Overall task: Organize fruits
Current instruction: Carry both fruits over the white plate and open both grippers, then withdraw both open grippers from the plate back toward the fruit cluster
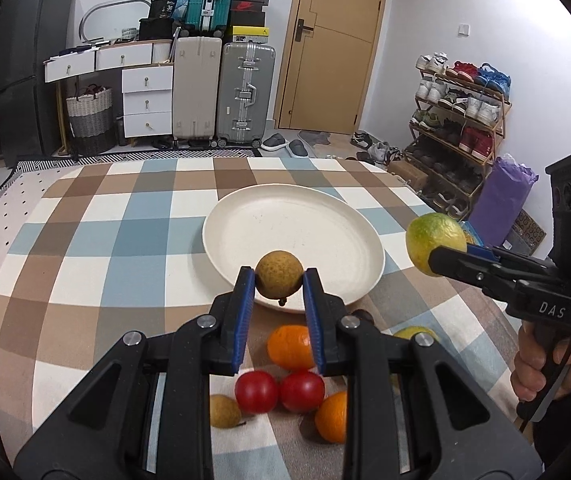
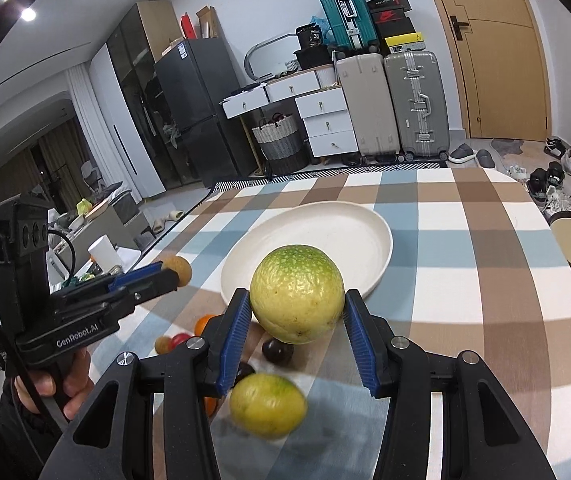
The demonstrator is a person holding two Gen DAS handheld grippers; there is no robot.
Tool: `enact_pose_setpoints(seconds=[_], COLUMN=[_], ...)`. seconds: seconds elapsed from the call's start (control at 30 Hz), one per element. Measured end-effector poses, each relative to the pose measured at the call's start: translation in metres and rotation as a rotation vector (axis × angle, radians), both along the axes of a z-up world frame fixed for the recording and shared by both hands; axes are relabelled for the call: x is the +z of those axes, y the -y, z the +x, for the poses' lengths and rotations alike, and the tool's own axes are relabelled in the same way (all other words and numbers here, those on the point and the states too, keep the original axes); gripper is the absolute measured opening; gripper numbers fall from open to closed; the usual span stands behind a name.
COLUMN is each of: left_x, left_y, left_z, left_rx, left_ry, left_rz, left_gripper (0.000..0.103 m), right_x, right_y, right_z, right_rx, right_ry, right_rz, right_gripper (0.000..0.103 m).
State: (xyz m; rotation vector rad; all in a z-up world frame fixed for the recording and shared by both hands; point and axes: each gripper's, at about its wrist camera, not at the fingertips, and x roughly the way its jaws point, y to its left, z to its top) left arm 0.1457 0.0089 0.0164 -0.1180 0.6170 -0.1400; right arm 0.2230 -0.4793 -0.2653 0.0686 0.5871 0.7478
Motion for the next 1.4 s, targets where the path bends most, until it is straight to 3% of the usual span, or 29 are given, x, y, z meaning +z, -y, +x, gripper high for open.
enact_pose_setpoints(seconds=[0.27,0.5,0.73,1.03,1.1,1.17,1.2,1.27,1.4], left_x=[-0.012,-0.034,-0.050,-0.050,-0.049,-0.047,-0.045,-0.042,-0.036], left_y=[0.000,0.000,0.004,0.001,-0.001,-0.004,-0.005,-0.006,-0.009], left_z=[0.036,0.063,0.073,0.072,0.070,0.067,0.065,0.061,0.048], left_rx=[0.004,0.004,-0.003,0.028,0.034,0.038,0.042,0.056,0.063], left_ry=[-0.030,-0.077,-0.112,-0.103,-0.106,-0.097,-0.091,-0.075,-0.042], left_rz=[-0.005,-0.011,0.013,0.014,0.002,-0.004,-0.001,0.008,0.017], left_gripper=[0.022,0.022,0.022,0.024,0.030,0.038,0.042,0.063,0.084], right_x=[0.001,-0.013,-0.029,-0.025,-0.021,-0.018,-0.018,-0.018,-0.019], right_y=[-0.011,-0.022,-0.035,-0.036,-0.031,-0.027,-0.025,-0.022,-0.015], right_z=[0.023,0.048,0.055,0.053,0.050,0.047,0.045,0.044,0.041], right_rx=[0.008,0.011,0.022,-0.002,-0.002,-0.011,-0.017,-0.030,-0.055], right_ry=[0.009,-0.043,-0.094,-0.064,-0.055,-0.042,-0.033,-0.025,-0.023], right_rz=[-0.010,-0.030,-0.105,-0.088,-0.060,-0.048,-0.048,-0.052,-0.043], right_gripper=[0.048,0.048,0.048,0.051,0.058,0.074,0.077,0.089,0.099])
